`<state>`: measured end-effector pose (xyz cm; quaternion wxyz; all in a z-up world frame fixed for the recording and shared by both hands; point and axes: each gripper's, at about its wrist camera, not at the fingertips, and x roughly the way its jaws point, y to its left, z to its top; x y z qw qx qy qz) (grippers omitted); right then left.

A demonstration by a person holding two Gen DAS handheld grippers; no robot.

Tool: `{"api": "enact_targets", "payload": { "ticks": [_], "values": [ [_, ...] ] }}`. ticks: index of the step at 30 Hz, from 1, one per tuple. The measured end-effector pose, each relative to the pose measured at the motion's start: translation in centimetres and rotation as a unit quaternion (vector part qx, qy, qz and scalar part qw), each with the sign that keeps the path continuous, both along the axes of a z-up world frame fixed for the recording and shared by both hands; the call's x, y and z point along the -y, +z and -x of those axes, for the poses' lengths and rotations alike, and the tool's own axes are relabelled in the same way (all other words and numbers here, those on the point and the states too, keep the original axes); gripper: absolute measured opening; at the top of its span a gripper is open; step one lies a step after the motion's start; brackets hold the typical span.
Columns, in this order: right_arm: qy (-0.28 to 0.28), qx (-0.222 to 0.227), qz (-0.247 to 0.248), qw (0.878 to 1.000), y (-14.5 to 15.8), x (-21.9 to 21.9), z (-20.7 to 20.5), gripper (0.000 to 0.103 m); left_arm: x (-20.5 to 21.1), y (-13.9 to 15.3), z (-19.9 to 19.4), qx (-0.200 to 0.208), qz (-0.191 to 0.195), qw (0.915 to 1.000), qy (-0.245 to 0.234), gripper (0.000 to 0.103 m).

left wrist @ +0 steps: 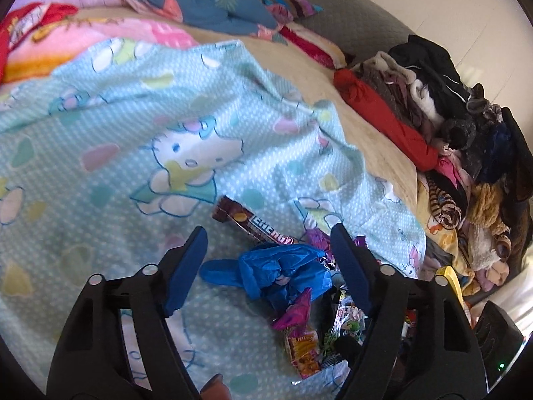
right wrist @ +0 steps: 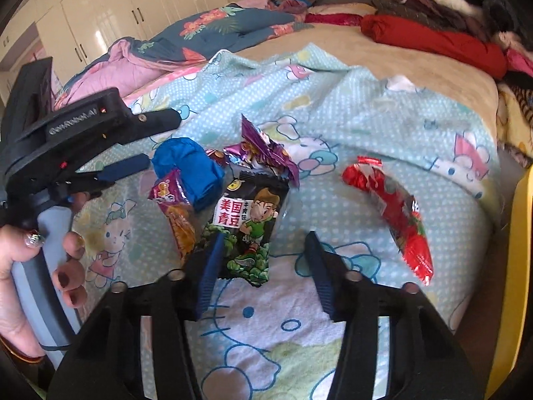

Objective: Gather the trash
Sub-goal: 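Grasp the blue plastic bag with the left tool while the right tool grasps the green pea packet, then carry the blue bag and green pea packet with both tools over the yellow bin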

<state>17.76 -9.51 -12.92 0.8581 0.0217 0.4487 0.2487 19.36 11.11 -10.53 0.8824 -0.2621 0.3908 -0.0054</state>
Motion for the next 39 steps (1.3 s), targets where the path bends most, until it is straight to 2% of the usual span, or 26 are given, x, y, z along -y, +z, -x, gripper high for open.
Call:
{"api": "enact_targets", "payload": {
  "ticks": [1,3,4,6,9,15,18,27,39],
  "values": [
    [0.001,-0.004,-0.004,1.000,-0.1,0.1,0.0,0.031,0.0,-0.3,-0.2,-0.004,0.006,1.0000,0.000,0.064],
    [0.011,-0.011,-0.014,1.000,-0.2,0.1,0.0,0.016,0.1,-0.9,-0.5,-0.014,0.016,0.9998,-0.001,0.057],
    [0.016,-0.012,-0.018,1.000,-0.2,0.1,0.1,0.013,0.1,-1.2,-0.5,-0.019,0.020,0.9996,-0.002,0.054],
    [0.022,-0.011,-0.022,0.999,-0.1,0.1,0.4,0.009,0.1,-1.5,-0.6,-0.021,0.028,0.9994,-0.003,0.041],
    [0.022,-0.010,-0.036,0.999,0.3,0.6,0.8,0.007,-0.1,-2.0,-0.3,-0.024,0.046,0.9987,0.001,0.025],
    [0.017,0.005,-0.054,0.998,1.5,1.9,2.1,0.005,-0.8,-1.5,1.1,-0.010,0.069,0.9976,0.008,0.012],
    [0.019,0.018,-0.054,0.998,2.2,2.2,2.8,0.005,-0.9,-0.4,1.8,0.003,0.069,0.9975,0.008,0.008],
    [0.030,0.052,-0.057,0.997,3.6,2.9,4.6,0.005,-0.5,3.3,3.6,0.047,0.058,0.9972,0.003,0.006],
    [0.025,0.069,-0.067,0.995,5.0,4.5,5.8,0.005,1.8,7.1,5.0,0.089,0.040,0.9950,-0.021,0.006]
  ]
}}
